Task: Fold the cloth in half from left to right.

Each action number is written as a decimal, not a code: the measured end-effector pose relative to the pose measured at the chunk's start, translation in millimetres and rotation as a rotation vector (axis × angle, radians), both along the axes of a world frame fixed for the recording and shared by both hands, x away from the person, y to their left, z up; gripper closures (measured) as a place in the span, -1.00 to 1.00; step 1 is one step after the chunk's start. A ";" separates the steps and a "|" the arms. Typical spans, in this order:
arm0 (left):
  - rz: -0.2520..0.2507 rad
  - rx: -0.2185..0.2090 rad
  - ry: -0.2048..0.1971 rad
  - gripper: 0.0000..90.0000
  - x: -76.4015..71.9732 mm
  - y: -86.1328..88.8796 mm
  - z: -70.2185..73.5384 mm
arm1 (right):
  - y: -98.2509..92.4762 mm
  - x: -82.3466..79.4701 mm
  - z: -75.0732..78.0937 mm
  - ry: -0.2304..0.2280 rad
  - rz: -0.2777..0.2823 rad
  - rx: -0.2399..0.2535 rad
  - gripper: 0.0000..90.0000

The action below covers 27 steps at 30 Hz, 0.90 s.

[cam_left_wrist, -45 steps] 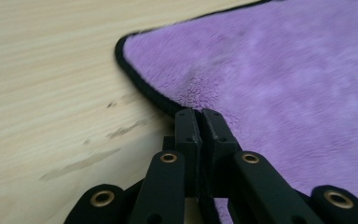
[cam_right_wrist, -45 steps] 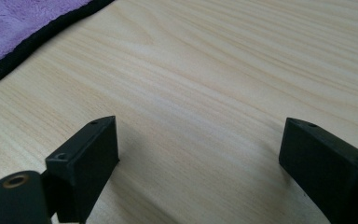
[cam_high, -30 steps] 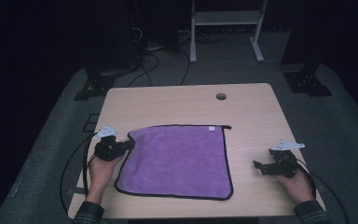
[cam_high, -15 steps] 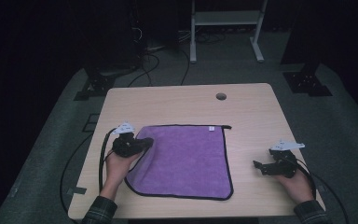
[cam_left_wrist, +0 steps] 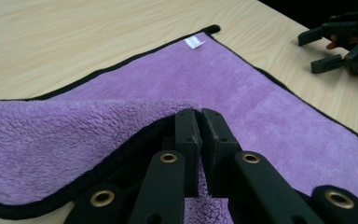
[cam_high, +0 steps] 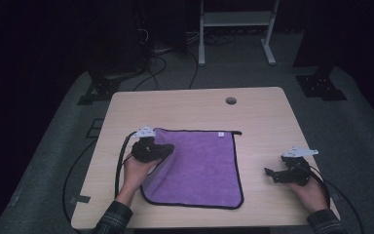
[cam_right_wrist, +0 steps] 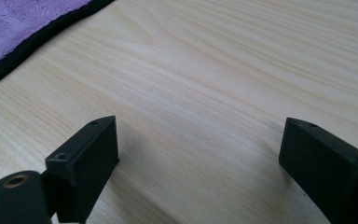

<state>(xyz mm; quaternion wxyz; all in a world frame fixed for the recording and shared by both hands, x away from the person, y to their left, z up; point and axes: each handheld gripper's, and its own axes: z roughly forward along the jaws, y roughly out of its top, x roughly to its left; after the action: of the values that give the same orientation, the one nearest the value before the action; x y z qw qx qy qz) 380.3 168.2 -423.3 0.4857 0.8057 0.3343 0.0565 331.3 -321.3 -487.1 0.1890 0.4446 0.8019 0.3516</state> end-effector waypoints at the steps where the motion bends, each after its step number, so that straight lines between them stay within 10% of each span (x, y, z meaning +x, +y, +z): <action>1: -0.008 0.001 0.001 0.89 0.7 -4.4 -0.6 | 0.0 0.0 0.0 0.000 0.000 0.000 -0.76; 27: -0.131 -0.042 0.020 0.90 19.7 -77.1 -1.2 | 0.0 0.0 0.0 0.000 0.000 0.000 -0.76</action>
<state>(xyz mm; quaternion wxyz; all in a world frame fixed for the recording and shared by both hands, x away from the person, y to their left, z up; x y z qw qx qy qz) 400.0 91.1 -424.5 0.5019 0.8159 0.2869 0.0096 331.3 -321.4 -487.1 0.1890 0.4446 0.8019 0.3514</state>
